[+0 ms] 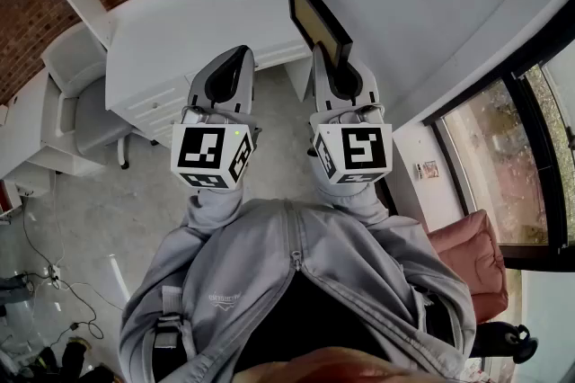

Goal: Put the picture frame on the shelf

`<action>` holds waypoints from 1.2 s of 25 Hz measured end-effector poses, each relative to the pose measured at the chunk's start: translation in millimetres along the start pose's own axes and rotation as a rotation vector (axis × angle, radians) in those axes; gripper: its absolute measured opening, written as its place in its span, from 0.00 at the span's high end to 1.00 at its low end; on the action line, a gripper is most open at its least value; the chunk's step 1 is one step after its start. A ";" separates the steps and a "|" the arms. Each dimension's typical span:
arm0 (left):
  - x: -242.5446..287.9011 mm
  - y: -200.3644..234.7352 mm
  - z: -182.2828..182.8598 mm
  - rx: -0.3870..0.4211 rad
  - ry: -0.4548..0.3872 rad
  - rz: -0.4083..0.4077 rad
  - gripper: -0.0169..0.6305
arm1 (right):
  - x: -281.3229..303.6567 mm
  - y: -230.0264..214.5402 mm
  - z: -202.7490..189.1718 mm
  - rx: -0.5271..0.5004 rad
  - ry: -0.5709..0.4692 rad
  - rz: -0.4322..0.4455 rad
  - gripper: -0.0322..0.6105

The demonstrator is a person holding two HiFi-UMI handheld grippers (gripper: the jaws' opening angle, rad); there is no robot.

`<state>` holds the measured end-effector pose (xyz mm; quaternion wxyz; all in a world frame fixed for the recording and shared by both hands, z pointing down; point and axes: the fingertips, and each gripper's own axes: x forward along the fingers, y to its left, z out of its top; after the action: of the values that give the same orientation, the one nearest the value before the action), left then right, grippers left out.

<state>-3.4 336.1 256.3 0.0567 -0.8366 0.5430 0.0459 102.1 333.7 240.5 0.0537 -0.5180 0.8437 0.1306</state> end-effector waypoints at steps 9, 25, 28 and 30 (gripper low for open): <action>14.6 -8.6 -1.8 0.011 0.002 0.026 0.96 | 2.9 -20.3 -2.1 -0.001 -0.018 0.008 0.89; 58.6 -1.9 -21.4 0.032 0.036 0.076 0.96 | 36.8 -50.6 -38.4 0.020 0.031 0.043 0.89; 75.8 12.1 -30.6 0.030 0.038 0.075 0.96 | 58.1 -54.8 -49.2 0.014 0.035 0.038 0.89; 89.0 25.4 -38.5 0.026 0.041 0.073 0.96 | 76.6 -55.0 -59.5 0.008 0.043 0.038 0.89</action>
<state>10.1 239.9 280.9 0.0549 -0.8162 0.5747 0.0238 118.5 227.8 271.3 0.0351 -0.5044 0.8548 0.1169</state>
